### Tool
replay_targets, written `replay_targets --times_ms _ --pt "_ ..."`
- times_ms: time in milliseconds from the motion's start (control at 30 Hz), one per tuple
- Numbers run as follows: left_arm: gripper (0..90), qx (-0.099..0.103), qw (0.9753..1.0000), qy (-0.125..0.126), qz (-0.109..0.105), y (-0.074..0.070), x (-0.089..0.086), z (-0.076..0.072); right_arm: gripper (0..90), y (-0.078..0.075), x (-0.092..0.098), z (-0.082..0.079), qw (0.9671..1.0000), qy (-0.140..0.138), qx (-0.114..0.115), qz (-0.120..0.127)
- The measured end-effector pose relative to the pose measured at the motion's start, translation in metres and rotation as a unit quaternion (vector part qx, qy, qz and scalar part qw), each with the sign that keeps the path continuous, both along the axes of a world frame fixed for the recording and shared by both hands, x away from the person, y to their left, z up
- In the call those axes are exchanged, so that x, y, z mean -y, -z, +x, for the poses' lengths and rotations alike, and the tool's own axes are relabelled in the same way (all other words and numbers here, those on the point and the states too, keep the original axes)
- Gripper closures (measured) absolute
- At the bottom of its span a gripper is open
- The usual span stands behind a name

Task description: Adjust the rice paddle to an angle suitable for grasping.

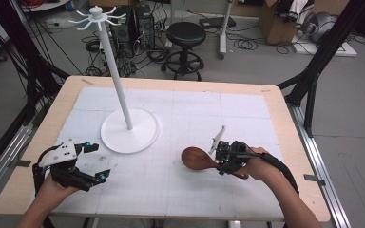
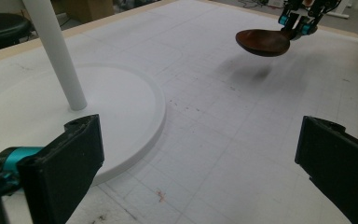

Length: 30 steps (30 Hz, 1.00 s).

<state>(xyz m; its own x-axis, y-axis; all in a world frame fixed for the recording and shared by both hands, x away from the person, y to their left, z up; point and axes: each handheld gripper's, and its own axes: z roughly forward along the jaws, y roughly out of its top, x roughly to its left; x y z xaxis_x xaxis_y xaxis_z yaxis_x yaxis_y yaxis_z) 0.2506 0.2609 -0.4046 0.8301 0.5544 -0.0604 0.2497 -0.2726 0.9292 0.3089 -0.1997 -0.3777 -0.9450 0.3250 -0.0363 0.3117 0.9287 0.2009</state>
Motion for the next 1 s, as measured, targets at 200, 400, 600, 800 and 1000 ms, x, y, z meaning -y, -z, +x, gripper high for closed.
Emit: replay_targets --times_ms 200,400,600,800,1000 --pt "1.7 0.0 1.0 0.0 -0.001 0.0 -0.001 0.0 78.8 -0.003 -0.011 -0.002 0.9999 -0.012 -0.005 0.001" --pt "1.7 -0.001 1.0 0.0 -0.001 0.0 0.0 0.0 78.9 -0.007 -0.021 -0.004 0.9995 -0.03 -0.003 0.001" --pt "1.7 0.001 1.0 0.001 -0.002 -0.001 -0.001 -0.001 78.9 -0.006 -0.041 -0.008 0.9987 -0.051 -0.005 -0.007" --pt "1.7 0.002 1.0 0.001 -0.004 -0.002 -0.002 -0.002 78.9 -0.004 -0.066 -0.011 0.9965 -0.081 -0.004 -0.021" --pt "1.7 0.0 1.0 0.002 -0.006 -0.002 -0.002 -0.002 78.9 -0.004 -0.09 -0.013 0.9945 -0.103 -0.004 -0.02"
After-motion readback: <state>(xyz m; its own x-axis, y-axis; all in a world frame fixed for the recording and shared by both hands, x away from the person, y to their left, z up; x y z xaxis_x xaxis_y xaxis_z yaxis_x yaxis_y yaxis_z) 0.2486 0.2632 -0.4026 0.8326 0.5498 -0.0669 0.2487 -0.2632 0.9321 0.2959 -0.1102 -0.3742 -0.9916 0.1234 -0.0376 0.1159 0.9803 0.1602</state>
